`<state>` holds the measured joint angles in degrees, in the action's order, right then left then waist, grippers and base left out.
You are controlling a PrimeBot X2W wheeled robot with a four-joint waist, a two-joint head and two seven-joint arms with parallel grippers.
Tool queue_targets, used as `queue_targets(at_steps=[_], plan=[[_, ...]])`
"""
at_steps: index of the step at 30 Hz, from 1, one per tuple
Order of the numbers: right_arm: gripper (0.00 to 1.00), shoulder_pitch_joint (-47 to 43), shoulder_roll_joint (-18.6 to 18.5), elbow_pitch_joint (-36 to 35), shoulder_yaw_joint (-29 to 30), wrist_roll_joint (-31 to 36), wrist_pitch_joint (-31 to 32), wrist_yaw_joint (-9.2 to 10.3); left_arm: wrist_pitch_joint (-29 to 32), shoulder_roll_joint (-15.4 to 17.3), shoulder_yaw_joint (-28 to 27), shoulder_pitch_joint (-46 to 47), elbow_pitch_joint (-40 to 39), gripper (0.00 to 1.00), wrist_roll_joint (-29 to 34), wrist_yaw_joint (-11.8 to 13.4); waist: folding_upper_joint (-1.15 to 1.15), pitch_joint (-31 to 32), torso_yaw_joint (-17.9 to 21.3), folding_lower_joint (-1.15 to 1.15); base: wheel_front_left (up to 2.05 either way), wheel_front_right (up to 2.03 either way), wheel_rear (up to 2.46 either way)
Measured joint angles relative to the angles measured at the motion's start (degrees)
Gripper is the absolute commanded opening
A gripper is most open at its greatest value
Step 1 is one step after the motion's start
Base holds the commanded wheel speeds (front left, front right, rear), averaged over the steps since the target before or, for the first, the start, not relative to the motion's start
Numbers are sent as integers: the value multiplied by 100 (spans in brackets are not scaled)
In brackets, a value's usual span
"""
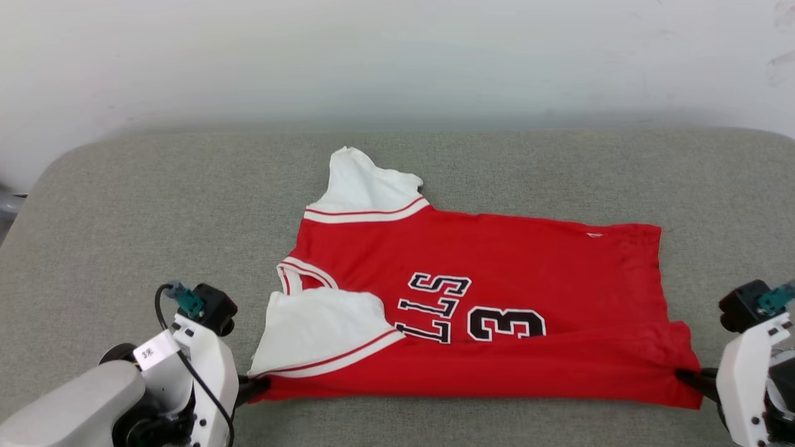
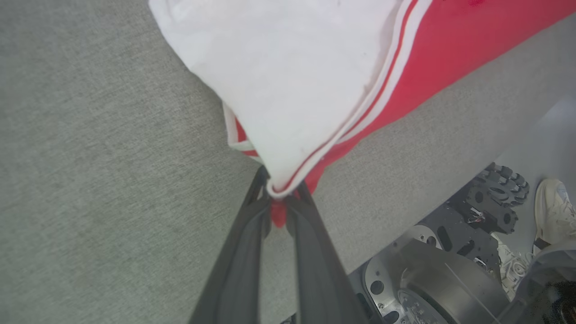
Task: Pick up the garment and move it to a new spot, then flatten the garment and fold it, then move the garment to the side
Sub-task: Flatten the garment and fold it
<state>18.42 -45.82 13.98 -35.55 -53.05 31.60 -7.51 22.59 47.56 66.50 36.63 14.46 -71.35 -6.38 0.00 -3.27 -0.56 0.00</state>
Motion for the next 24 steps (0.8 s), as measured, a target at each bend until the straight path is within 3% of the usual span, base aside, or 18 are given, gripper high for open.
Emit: queue_targets(at_steps=[8,14,21,22,23,24], plan=[[0,-503,-193,-240,432,-109,149,-1,-122,237,74,-380,-556,0,-42,259,0,9,-27,0,0,0,0],[0,-549,164,7,532,-2,282,0,-108,55,152,-385,-298,0,15,332,0,-201,-27,0,0,0,0],[0,-519,495,521,479,278,168,-1,-170,-180,162,-425,252,0,-68,207,0,-333,-10,0,0,0,0],[24,-519,541,555,497,275,104,0,-214,-204,140,-441,298,32,-114,198,0,-323,-11,0,0,0,0],[86,-520,580,580,513,278,12,0,-265,-222,131,-450,334,100,-121,186,0,-308,-12,0,0,0,0],[100,-520,602,595,535,327,-111,-1,-334,-227,108,-452,354,100,-103,186,0,-289,-12,0,0,0,0]])
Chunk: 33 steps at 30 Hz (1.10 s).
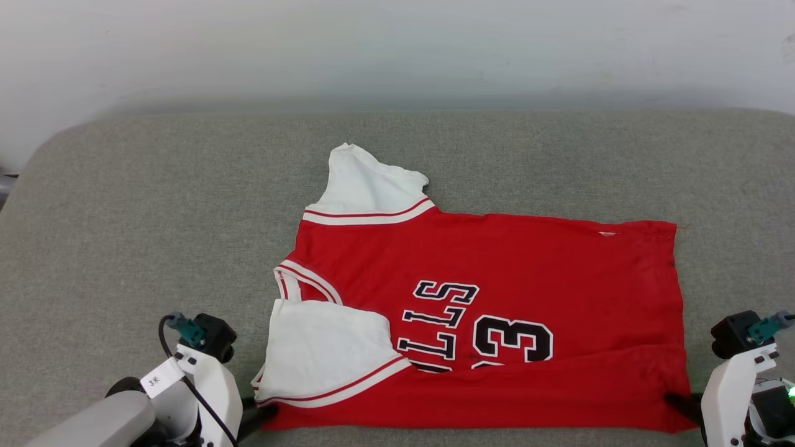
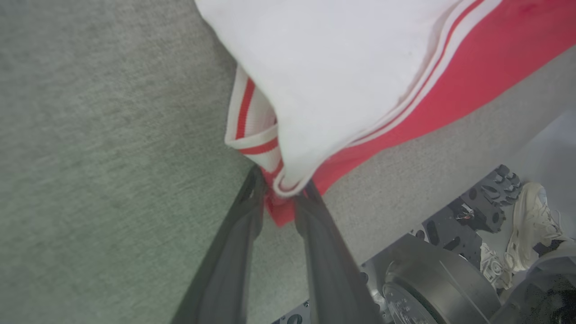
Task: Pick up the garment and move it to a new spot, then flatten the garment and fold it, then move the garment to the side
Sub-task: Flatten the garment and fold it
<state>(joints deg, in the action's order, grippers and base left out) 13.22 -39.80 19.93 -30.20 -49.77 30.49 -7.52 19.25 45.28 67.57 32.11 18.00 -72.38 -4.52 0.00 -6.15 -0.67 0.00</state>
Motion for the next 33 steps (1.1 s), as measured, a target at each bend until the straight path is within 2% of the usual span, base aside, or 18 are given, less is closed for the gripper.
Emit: queue_targets(at_steps=[5,9,15,20,26,33], plan=[[100,4,26,-82,261,248,-727,1,-350,135,-238,38,-49,100,15,18,0,133,1,0,0,0,0],[100,69,222,-111,822,645,-1559,1,-773,292,-548,293,-241,100,90,88,0,212,44,0,0,0,0],[100,121,846,-307,1723,1449,-2653,1,-1472,394,-929,853,-304,100,633,380,0,194,163,0,0,0,0],[100,88,1444,-812,2263,2132,-3133,1,-1718,197,-1140,1451,-221,100,938,534,0,4,278,0,0,0,0],[100,-36,2004,-1637,2520,2705,-3300,1,-1466,-100,-1233,2367,202,100,1159,470,0,-427,432,0,0,0,0],[100,-82,2298,-2320,2602,3161,-3293,1,-383,-467,-1162,3534,1027,100,1160,145,0,-1110,669,1,0,0,0]])
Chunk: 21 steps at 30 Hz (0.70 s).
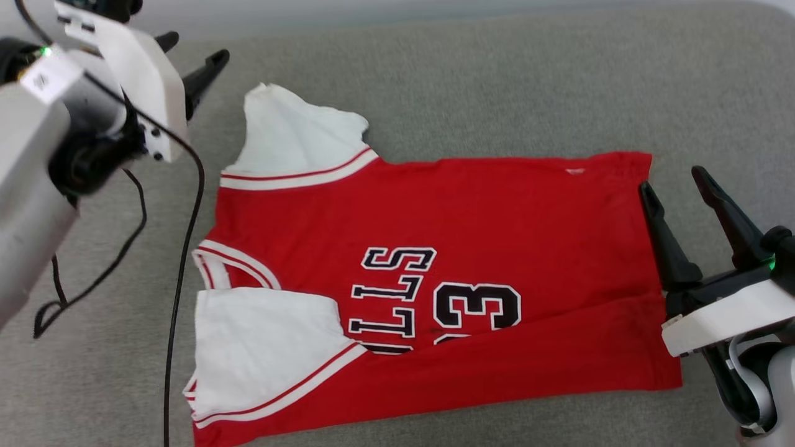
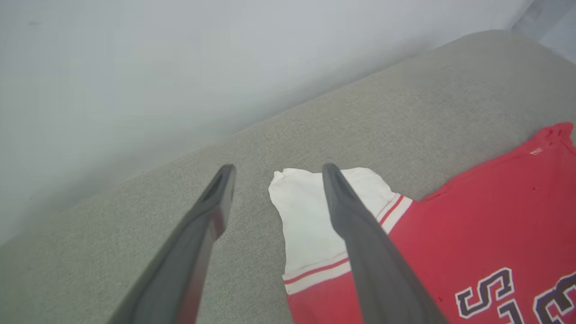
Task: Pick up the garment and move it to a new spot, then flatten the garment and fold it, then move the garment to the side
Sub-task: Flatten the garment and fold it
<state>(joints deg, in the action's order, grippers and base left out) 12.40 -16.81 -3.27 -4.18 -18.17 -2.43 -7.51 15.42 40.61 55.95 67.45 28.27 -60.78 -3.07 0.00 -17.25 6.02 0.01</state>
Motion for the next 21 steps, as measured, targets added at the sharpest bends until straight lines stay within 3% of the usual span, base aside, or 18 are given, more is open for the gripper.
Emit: queue_targets(at_steps=[10,21], plan=[[100,20,132,-419,78,311,140,0,2143,-293,421,1169,757,100,-270,-339,0,-924,302,1,0,0,0],[100,208,164,-601,22,382,179,0,2939,-501,659,1593,1347,100,-301,-385,0,-1668,370,0,0,0,0]])
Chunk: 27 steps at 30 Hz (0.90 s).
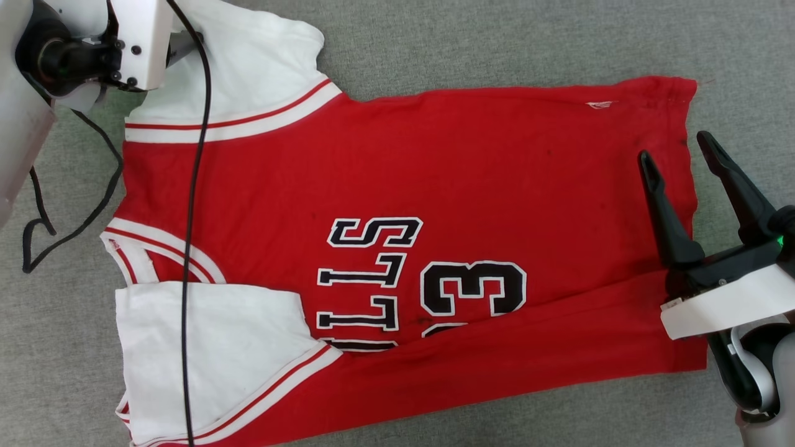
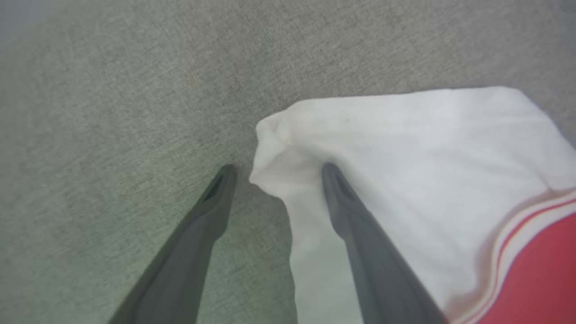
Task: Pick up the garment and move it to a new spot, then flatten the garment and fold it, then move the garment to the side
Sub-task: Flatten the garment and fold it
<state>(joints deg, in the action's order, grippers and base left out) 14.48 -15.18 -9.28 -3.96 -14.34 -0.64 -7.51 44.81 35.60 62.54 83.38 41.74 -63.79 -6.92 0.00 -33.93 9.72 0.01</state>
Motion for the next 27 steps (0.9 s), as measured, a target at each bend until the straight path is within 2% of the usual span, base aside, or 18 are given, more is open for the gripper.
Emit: queue_targets(at_steps=[5,6,7,13,18,23,27], plan=[[100,50,-5,29,14,-32,-30,0,41,-10,31,-10,70,100,-118,-24,0,-54,5,-1,0,0,0],[100,51,-4,37,33,-34,-33,0,38,-10,35,-24,69,31,-152,-24,0,-48,3,-1,0,0,0],[100,55,-4,43,43,-40,-33,0,25,-10,38,-40,71,0,-164,-24,0,-39,3,-1,0,0,0],[100,205,-35,40,134,-53,19,0,-346,-58,170,-140,-41,0,-101,-42,0,61,-37,-1,0,0,0],[100,475,-257,38,325,-151,249,0,-769,-60,339,-223,-393,0,-41,-47,0,277,-146,0,0,0,0],[100,1015,-745,73,444,-355,679,0,-1134,3,554,-280,-878,0,30,-48,0,524,-322,-1,0,0,0],[100,1431,-1292,312,278,-628,1415,0,-1401,71,668,-361,-1217,0,55,-48,0,688,-492,-1,0,0,0]])
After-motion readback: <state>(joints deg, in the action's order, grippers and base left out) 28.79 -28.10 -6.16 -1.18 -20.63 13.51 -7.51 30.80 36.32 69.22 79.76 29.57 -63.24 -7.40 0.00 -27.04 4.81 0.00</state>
